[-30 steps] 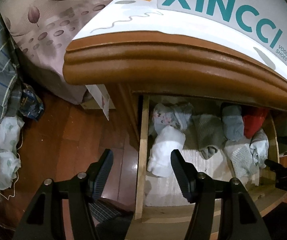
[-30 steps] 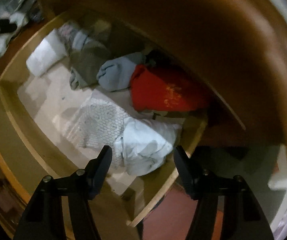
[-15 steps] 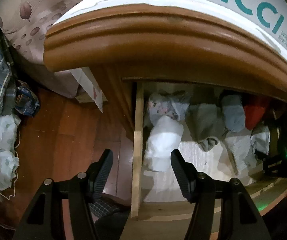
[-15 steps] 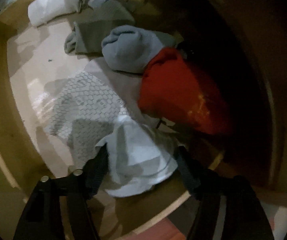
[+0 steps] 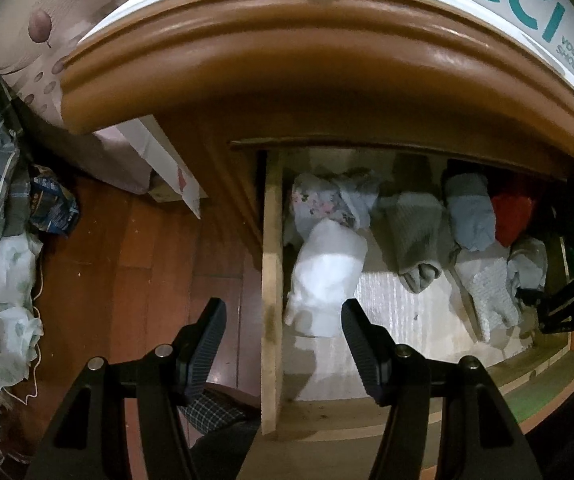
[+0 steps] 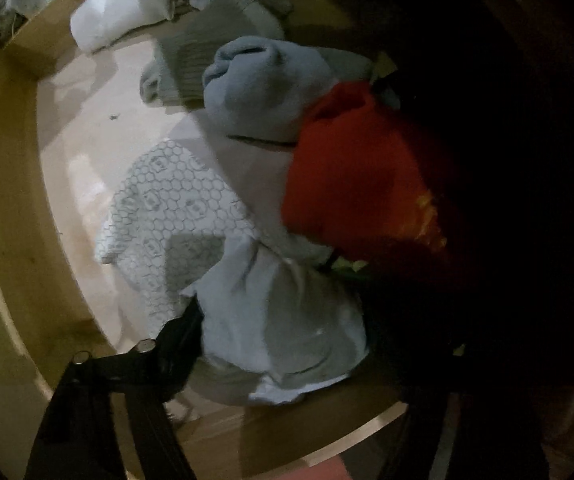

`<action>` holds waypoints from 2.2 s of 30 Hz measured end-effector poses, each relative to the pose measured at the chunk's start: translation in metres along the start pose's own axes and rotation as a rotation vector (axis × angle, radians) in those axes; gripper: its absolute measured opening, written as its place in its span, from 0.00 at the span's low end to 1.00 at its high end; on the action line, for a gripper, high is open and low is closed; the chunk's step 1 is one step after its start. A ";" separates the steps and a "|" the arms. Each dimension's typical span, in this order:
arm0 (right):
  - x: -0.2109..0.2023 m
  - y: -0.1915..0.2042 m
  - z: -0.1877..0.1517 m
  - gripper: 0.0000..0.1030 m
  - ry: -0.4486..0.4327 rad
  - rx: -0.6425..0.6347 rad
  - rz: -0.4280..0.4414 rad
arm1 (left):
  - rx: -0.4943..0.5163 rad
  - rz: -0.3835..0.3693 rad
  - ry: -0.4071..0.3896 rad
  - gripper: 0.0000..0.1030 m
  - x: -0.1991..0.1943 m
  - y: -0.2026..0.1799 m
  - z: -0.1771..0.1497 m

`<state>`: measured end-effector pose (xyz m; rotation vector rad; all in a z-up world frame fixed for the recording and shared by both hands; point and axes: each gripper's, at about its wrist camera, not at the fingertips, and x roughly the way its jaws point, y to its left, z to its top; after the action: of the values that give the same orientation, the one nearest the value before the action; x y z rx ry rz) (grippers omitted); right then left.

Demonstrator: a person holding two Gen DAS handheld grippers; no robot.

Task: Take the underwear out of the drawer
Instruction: 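Lower the right gripper into the drawer and grasp the light grey underwear, then grasp the white underwear in the drawer with the left gripper while the right gripper holds grey underwear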

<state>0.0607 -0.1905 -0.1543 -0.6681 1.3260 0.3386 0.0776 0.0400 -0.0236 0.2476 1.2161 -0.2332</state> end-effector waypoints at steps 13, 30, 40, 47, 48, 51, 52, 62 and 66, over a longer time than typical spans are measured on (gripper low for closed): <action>-0.019 0.029 -0.035 0.51 0.027 0.158 -0.005 | 0.019 -0.020 0.039 0.60 0.006 0.000 -0.005; -0.092 0.018 -0.062 0.51 -0.335 0.834 0.221 | -0.006 -0.057 0.047 0.60 0.021 -0.007 -0.008; -0.101 0.008 -0.080 0.51 -0.419 0.964 0.225 | 0.167 0.060 0.029 0.60 0.033 -0.041 -0.007; -0.094 0.005 -0.083 0.51 -0.414 0.998 0.256 | 0.215 0.072 0.058 0.60 0.049 -0.053 0.000; -0.095 0.005 -0.083 0.51 -0.415 0.997 0.258 | 0.209 0.066 0.066 0.60 0.052 -0.052 0.003; -0.097 0.006 -0.079 0.51 -0.428 0.988 0.261 | 0.208 0.026 0.112 0.60 0.059 -0.052 0.005; -0.097 0.006 -0.079 0.51 -0.429 0.987 0.260 | 0.211 0.015 0.122 0.60 0.060 -0.053 0.006; -0.099 0.004 -0.077 0.52 -0.444 0.989 0.274 | 0.342 0.050 0.171 0.59 0.073 -0.061 0.002; -0.101 0.003 -0.079 0.52 -0.455 0.997 0.271 | 0.335 0.046 0.189 0.59 0.077 -0.065 0.005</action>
<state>-0.0259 -0.2232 -0.0656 0.4117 0.9700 0.0084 0.0871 -0.0269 -0.0986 0.5989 1.3537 -0.3809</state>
